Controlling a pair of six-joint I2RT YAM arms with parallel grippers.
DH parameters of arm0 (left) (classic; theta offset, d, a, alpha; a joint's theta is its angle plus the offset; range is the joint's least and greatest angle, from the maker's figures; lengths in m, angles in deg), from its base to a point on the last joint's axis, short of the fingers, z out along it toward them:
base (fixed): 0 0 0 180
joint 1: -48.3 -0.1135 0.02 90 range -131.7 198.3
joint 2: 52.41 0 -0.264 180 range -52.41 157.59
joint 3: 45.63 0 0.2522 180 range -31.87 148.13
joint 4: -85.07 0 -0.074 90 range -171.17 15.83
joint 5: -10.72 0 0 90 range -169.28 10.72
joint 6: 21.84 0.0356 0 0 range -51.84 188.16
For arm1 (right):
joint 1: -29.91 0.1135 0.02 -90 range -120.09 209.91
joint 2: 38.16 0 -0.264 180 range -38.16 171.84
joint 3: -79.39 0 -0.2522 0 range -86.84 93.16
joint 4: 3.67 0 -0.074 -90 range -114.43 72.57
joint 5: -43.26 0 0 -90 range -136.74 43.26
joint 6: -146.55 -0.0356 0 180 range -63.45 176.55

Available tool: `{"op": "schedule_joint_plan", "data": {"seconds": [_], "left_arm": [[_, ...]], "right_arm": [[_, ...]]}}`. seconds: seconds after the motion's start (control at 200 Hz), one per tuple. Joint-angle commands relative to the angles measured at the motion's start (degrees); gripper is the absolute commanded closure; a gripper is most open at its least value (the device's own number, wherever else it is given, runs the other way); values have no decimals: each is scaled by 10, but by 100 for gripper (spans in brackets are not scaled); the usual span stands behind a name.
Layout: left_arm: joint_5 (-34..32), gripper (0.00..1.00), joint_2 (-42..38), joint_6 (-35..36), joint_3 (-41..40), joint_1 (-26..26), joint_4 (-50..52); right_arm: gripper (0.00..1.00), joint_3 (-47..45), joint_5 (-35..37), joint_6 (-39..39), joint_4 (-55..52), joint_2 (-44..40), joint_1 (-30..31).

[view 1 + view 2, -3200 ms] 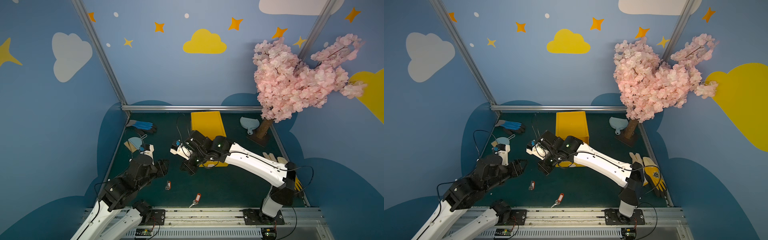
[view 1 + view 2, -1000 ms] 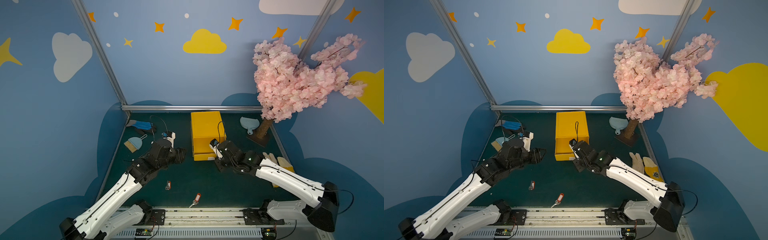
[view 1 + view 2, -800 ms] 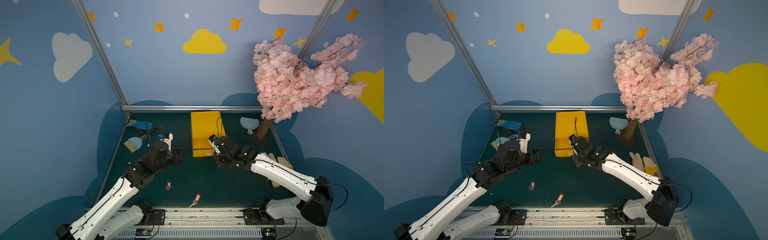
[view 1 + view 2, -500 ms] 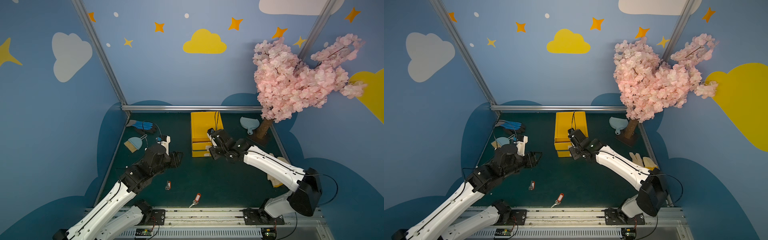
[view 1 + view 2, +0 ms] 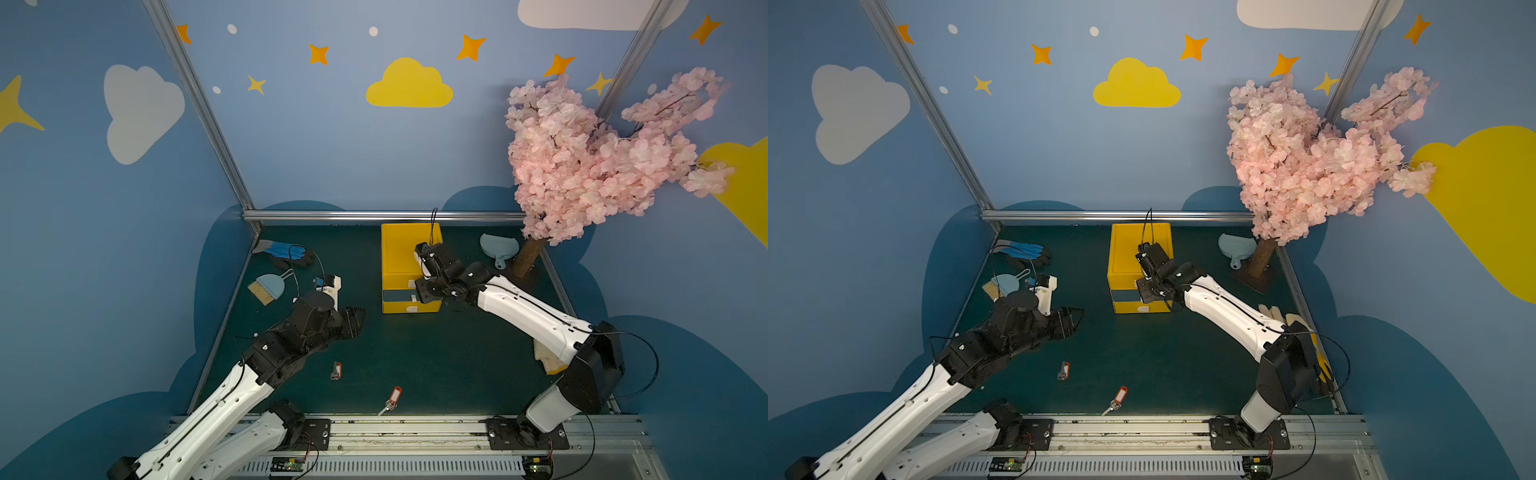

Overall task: Take the keys out of the drawer
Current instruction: Close the drawer in the storage box, then adjust the storage box at the center of the board.

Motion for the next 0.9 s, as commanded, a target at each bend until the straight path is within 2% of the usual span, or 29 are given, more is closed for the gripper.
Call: {"op": "schedule_joint_plan", "data": {"seconds": [0.0, 0.16, 0.435, 0.506, 0.551, 0.621, 0.686, 0.896], "left_arm": [[6, 45, -6, -16, -18, 1, -10], [4, 46, -9, -38, -42, 3, -37], [-4, 44, 21, -76, -74, 6, -116], [3, 43, 38, -88, -75, 7, -136], [4, 43, 50, -96, -76, 11, -150], [4, 43, 71, -110, -74, 18, -169], [3, 43, 92, -131, -71, 24, -182], [7, 43, 159, -203, -71, 59, -244]], "right_arm": [[98, 39, -18, -12, 15, 5, -2], [95, 83, -65, -17, -8, -21, -2], [81, 156, -89, -9, -43, -51, -25], [77, 162, -103, -17, -50, -55, -47], [68, 159, -111, -30, -51, -59, -66], [64, 155, -132, -50, -54, -62, -102], [52, 145, -150, -69, -55, -61, -135], [46, 163, -260, -127, -96, -7, -230]]}}
